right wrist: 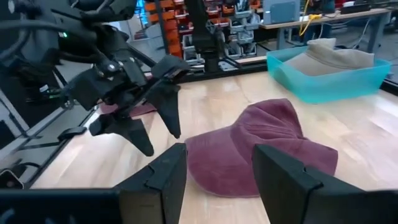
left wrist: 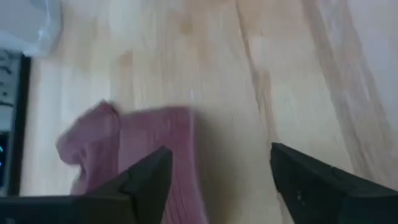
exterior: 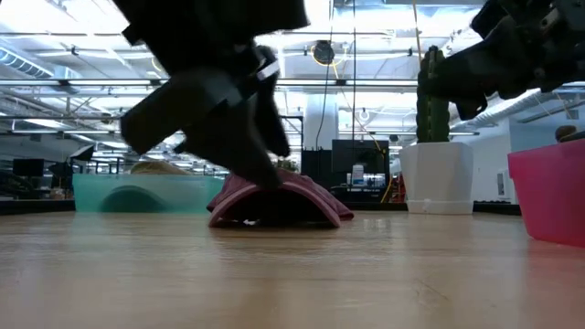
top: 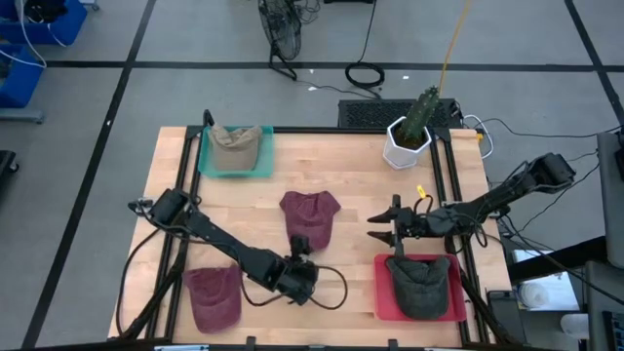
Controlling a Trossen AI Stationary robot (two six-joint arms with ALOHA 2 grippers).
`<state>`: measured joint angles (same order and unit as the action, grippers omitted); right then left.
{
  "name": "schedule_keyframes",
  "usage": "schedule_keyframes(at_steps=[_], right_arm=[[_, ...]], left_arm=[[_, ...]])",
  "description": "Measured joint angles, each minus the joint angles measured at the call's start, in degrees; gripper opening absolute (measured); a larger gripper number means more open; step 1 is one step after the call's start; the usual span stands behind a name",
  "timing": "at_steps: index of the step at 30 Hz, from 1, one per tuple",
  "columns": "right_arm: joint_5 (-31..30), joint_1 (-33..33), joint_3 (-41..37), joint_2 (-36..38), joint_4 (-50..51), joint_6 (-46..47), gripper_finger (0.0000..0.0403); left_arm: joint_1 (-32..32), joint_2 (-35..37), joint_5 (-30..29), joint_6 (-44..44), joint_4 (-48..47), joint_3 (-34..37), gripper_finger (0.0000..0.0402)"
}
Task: Pick & Place hat
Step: Put the right maroon cap into the green bin
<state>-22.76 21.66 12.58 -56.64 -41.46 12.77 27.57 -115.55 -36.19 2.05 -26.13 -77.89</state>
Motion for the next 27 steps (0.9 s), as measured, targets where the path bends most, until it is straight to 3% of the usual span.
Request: schedule_keyframes(at_steps=[4,9,18,27], right_arm=[[-1.5,1.0,0.0,0.0,-0.1,0.0,0.0165],[-1.5,2.0,0.0,0.0,-0.1,0.6,0.0165],[-1.4,2.2,0.0,0.0,2.5,3.9,0.0165],[-1.4,2.2,0.0,-0.1,3.8,4.0,0.0165]], left_arm=[[-0.5,0.0,-0.4,2.8,-0.7,2.0,0.0281],[-1.4,0.0,-7.2,6.5,-0.8,4.1,0.0256],[-4.2,0.0,-6.9,8.5,2.3,7.4,0.0199],[-6.5,0.0,-7.4,9.7,8.1,7.9,0.0173]])
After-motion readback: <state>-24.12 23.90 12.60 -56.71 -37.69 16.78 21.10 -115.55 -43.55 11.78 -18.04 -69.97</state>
